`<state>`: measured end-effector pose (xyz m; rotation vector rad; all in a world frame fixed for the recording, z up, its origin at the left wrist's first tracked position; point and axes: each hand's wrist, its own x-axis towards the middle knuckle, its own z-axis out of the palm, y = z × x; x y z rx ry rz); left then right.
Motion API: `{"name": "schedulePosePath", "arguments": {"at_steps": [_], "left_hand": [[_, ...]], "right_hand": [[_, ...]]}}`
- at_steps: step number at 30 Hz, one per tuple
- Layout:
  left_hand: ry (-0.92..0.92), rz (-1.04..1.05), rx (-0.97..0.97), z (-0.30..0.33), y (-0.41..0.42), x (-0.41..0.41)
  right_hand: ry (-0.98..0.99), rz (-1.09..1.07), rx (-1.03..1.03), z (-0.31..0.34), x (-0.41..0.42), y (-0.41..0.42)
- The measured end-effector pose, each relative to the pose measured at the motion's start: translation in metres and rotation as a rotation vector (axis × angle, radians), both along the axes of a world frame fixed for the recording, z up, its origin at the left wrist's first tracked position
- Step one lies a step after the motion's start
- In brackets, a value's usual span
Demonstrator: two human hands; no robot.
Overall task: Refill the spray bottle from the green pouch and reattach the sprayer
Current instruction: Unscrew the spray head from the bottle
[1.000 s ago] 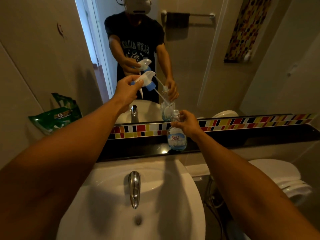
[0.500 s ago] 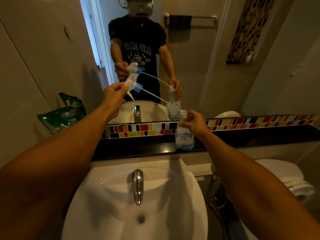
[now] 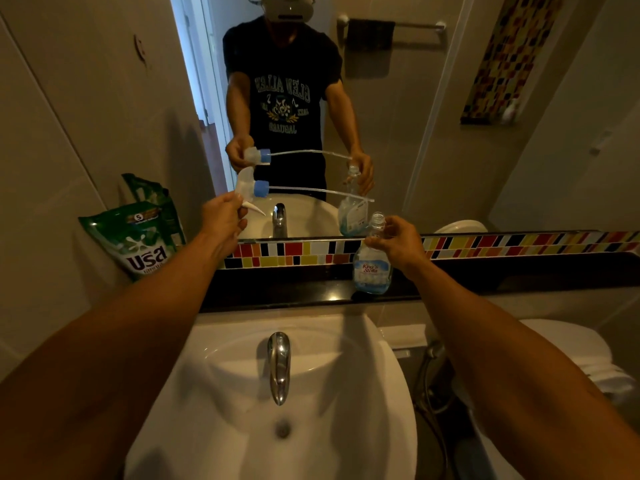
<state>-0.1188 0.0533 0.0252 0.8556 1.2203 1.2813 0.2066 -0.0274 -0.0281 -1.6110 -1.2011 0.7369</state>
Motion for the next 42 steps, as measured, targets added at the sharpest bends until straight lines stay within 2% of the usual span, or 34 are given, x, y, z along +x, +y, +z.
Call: {"name": "schedulePosePath", "arguments": {"at_steps": [6, 15, 26, 32, 37, 42], "left_hand": [[-0.026, 0.034, -0.053, -0.037, -0.001, -0.008], [0.091, -0.023, -0.201, -0.106, 0.0, 0.002], [0.189, -0.039, -0.308, -0.178, 0.013, 0.023], [0.477, -0.077, -0.237, -0.2, 0.022, 0.021], [0.813, -0.099, -0.172, -0.209, 0.024, 0.02], [0.943, -0.085, -0.138, -0.214, 0.023, 0.024]], "right_hand": [[0.011, 0.06, 0.018, -0.003, -0.007, 0.001], [0.058, 0.158, 0.049, -0.007, -0.032, 0.023], [0.045, 0.308, -0.012, -0.024, -0.063, 0.055], [0.027, 0.288, 0.011, -0.031, -0.068, 0.063], [-0.036, 0.268, 0.033, -0.037, -0.071, 0.064], [-0.034, 0.222, 0.052, -0.052, -0.075, 0.062]]}}
